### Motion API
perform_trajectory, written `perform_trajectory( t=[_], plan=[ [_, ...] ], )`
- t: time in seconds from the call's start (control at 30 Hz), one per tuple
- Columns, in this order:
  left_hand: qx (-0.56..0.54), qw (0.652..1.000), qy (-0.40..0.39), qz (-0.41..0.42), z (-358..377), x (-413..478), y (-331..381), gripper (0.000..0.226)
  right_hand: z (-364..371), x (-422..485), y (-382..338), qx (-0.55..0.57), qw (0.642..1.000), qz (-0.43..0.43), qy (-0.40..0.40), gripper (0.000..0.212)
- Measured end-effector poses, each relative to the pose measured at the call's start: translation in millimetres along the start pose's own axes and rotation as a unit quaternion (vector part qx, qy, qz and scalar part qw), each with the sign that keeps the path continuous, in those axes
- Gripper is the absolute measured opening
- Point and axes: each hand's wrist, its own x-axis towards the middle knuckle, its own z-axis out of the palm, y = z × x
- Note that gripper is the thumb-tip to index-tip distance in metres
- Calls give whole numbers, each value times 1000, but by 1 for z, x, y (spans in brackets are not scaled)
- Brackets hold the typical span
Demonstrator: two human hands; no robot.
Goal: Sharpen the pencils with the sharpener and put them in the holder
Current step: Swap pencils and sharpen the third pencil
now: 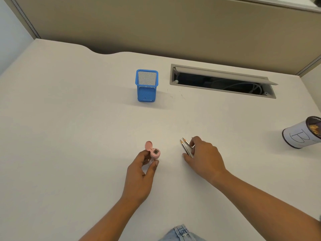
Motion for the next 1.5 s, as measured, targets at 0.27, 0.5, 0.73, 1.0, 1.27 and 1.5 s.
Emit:
perform_trajectory(
  t=[0.27,0.5,0.73,1.0,1.27,1.5],
  plan=[
    [5,1000,-6,12,-5,-8,18,34,-9,-10,-4,32,999,27,-10,22],
    [-5,994,-32,106,-24,-26,39,34,-55,-60,-22,295,956,4,-7,15],
    [-7,984,-47,169,-44,-37,60,37,-100,-117,-26,364,927,-95,17,26],
    [24,981,-63,181,-45,-49,77,31,-103,-130,-28,319,935,-147,51,27],
    [59,978,-76,187,-48,-54,83,35,-104,-135,-28,238,946,-202,89,23],
    [11,976,-105,189,-44,-56,91,30,-100,-128,-31,110,943,-283,137,21]
  ],
)
